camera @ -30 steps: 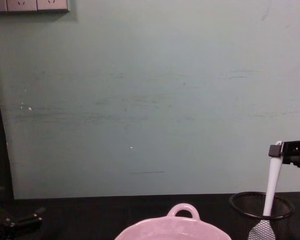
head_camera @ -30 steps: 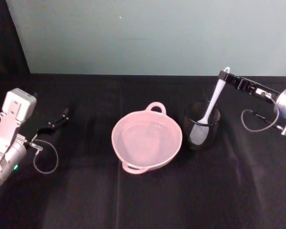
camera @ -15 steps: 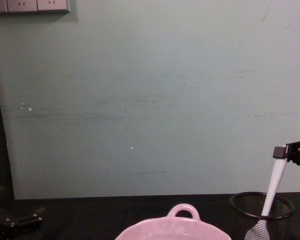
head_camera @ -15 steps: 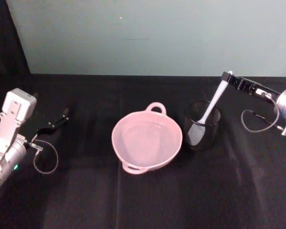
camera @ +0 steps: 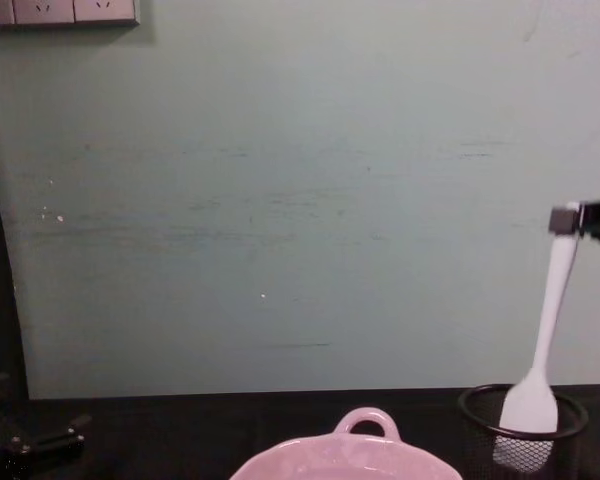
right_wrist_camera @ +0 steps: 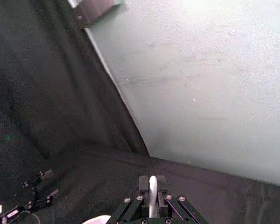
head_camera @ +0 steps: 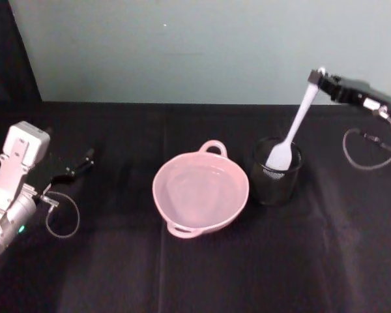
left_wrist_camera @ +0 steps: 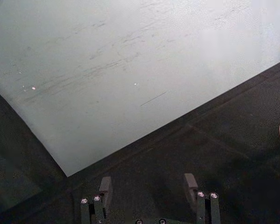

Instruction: Use the one hand to pick up the spoon and stir the clear water in the bowl.

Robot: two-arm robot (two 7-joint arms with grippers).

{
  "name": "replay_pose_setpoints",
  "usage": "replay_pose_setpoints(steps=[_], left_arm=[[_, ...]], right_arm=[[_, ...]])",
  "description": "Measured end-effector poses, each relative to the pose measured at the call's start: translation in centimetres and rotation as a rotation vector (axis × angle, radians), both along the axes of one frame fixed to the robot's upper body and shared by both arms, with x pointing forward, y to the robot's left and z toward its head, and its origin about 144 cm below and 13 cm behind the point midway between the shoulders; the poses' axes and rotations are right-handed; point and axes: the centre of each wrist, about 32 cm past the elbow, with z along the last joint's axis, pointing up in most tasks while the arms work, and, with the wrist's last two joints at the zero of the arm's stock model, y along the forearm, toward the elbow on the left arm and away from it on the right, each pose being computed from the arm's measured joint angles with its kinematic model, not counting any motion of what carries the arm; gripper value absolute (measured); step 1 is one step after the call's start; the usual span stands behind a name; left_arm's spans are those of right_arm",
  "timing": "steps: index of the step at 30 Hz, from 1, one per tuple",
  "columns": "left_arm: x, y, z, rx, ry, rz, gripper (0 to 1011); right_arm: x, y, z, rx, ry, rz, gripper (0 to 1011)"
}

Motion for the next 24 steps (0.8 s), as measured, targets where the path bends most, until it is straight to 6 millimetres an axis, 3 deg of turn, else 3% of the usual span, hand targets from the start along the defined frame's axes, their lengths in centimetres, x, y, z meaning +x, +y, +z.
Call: replay_pose_setpoints(steps=[14,20,24], left_arm=[[0.0,0.0,0.0,0.0,0.0,0.0,1011],[0.0,0.0,0.0,0.0,0.0,0.0,1011],[0.0,0.0,0.0,0.0,0.0,0.0,1011]], right_arm=[[-0.8,1.0,7.7,-0.154,-0.221,0.082,108],[0.0,2.9,9.2,-0.153,-0.282,0.138,108],[0.7,4.7,9.1,-0.145,-0.307,0.183,108]])
